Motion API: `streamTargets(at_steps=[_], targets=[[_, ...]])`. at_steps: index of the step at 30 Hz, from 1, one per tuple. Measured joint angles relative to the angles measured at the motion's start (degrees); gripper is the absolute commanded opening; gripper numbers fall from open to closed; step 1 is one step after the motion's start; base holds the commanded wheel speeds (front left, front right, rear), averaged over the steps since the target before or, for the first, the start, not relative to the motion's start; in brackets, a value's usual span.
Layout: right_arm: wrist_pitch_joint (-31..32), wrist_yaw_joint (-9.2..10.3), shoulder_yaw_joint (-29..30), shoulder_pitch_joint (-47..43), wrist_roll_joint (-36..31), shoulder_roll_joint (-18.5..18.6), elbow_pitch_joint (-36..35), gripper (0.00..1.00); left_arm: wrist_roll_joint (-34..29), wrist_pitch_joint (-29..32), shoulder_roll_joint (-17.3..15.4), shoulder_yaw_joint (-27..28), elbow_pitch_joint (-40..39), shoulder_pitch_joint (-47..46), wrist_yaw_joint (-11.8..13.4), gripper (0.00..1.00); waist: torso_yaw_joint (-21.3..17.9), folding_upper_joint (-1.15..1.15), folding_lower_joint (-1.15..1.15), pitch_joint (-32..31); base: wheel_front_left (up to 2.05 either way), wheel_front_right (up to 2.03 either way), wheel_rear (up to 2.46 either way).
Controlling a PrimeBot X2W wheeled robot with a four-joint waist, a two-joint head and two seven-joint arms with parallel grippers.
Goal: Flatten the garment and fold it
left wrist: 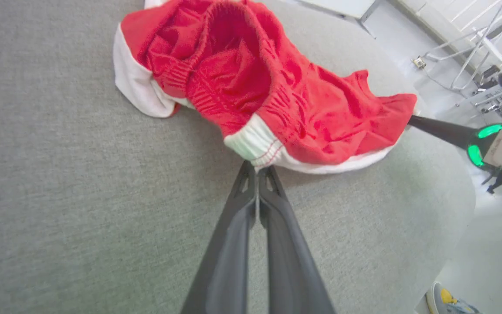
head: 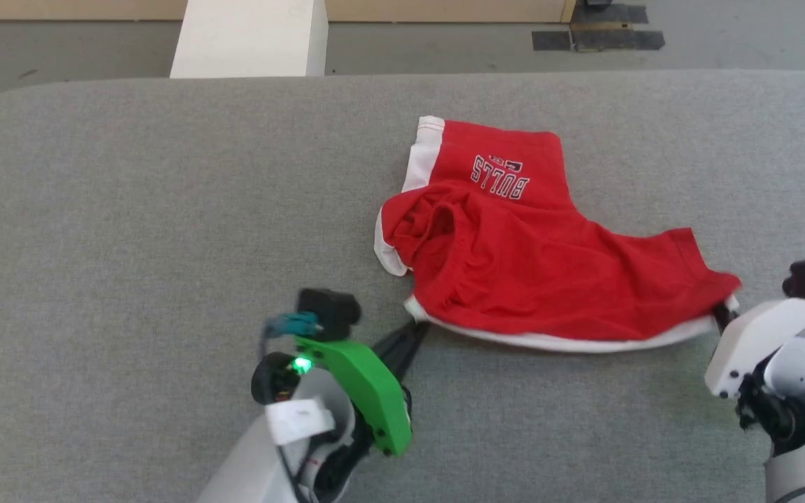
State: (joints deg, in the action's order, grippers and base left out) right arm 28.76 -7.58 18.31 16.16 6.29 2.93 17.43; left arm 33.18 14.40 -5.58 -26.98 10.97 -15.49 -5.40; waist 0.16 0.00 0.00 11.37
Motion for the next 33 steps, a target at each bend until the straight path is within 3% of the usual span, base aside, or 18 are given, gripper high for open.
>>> streamTargets(at_steps=[2,6,10,20,24,28,30,33], targets=[[0.41,0.00,-0.68,0.19,4.52,-0.05,-3.00,0.00,3.45,-1.55,0.60,2.45,-1.55,0.16,0.00,0.00,-0.07,0.00,0.00,-0.61,0.00,0.00,0.00],[3.10,0.01,-2.09,2.56,19.73,-0.02,-10.61,0.00,9.70,-3.91,1.13,8.56,-6.02,-1.04,0.30,0.00,-0.31,0.00,0.00,-2.20,0.00,0.00,0.00],[5.93,0.01,-3.10,7.78,29.98,-0.04,-18.27,0.00,11.37,-3.75,-0.96,13.62,-10.03,-6.66,1.38,0.00,-0.54,0.00,0.00,-4.00,0.00,0.00,0.00],[9.71,0.01,-3.93,27.11,39.53,-0.01,-23.80,0.00,10.78,3.42,-9.12,18.28,-12.94,-25.41,2.18,0.00,0.05,0.00,0.00,-5.95,0.00,0.00,0.00],[10.78,0.01,-5.93,36.77,37.76,-0.03,-20.31,0.00,10.62,6.89,-11.17,18.93,-11.34,-31.95,3.08,0.00,0.05,0.00,0.00,-4.75,0.00,0.00,0.00],[11.66,0.01,-6.48,46.82,34.95,-0.03,-11.34,0.00,10.88,9.23,-12.23,19.19,-7.75,-37.55,3.52,0.00,-0.24,0.00,0.00,-2.48,0.00,0.00,0.00],[12.05,0.01,-5.45,51.78,37.18,-0.11,-5.71,0.00,11.62,9.81,-11.82,19.31,-5.70,-40.13,3.70,0.00,-0.30,0.00,0.00,-1.16,0.00,0.00,0.00],[12.17,0.01,-5.39,58.61,32.51,0.03,0.60,0.00,10.90,10.21,-12.15,19.35,-2.14,-44.06,4.05,0.00,-0.37,0.00,0.00,1.27,0.00,0.00,0.00]])
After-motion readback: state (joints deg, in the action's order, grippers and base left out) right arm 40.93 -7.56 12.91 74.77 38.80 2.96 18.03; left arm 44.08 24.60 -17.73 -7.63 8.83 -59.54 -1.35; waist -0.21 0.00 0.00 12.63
